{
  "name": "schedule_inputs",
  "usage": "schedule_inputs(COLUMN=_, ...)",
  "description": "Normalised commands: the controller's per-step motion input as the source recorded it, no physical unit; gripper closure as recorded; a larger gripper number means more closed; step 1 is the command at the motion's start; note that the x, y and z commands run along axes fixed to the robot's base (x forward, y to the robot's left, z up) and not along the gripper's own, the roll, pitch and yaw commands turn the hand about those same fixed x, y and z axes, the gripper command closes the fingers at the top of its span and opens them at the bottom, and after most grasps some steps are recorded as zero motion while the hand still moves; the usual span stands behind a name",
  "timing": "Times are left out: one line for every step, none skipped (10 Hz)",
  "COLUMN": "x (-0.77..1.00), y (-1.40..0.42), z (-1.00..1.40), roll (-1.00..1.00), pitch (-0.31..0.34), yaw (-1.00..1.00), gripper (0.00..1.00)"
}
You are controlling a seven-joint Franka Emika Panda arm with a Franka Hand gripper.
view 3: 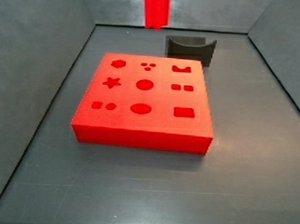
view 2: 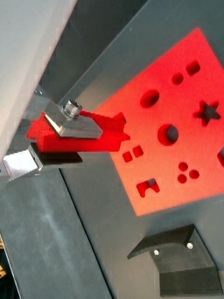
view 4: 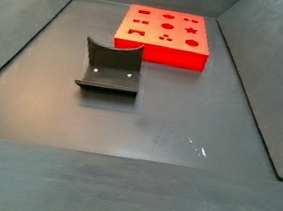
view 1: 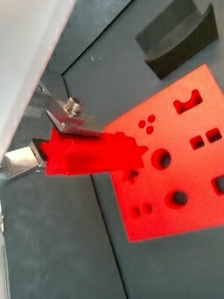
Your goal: Insert the star object.
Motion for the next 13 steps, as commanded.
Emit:
schedule_inputs(x=0.08, y=0.35, z=-0.29, roll=-0.42, pitch=-0.014, yaw=-0.18, gripper=1.00)
schedule_inputs(x=-0.01, y=0.15, z=-0.38, roll=-0.33, pitch=-0.109, yaw=-0.04, gripper=1.00)
schedule_inputs(x=-0.26, y=0.09, z=-0.46, roll=-0.17, pitch=-0.151, yaw=0.00, gripper=1.00)
schedule_inputs(x=-0.43, y=0.00, z=-0.39, roll=0.00, pitch=-0.133, yaw=0.02, gripper=1.00)
schedule_inputs(x=-0.53, y=-0.04, z=-0.34, roll=0.17, pitch=-0.141, yaw=0.11, gripper=1.00)
schedule_inputs(x=-0.36, y=0.00, z=-0.27, roll=0.27, pitch=-0.060, yaw=0.05, gripper=1.00)
schedule_inputs(x=-0.25, y=0.00, z=-0.33, roll=0.09, pitch=0.000, yaw=-0.05, gripper=1.00)
schedule_inputs(x=-0.14, y=0.05, z=-0.39, roll=-0.02, pitch=0.000, yaw=-0.13, gripper=1.00)
schedule_inputs(x=0.00, y=0.04, z=-0.50, roll=-0.15, pitch=0.000, yaw=-0.21, gripper=1.00)
schedule_inputs(x=0.00, y=0.09, z=-0.45, roll=-0.22, pitch=0.014, yaw=-0.24, gripper=1.00)
schedule_inputs(x=0.00, y=0.10, z=-0.25, roll=-0.14, pitch=0.071, yaw=-0.21, gripper=1.00)
schedule_inputs(x=-0.07, y=0.10, z=-0.08, roll=0.00, pitch=0.061, yaw=-0.10, gripper=1.00)
schedule_inputs(x=-0.19, y=0.01, z=0.00, roll=0.06, pitch=0.036, yaw=-0.02, gripper=1.00)
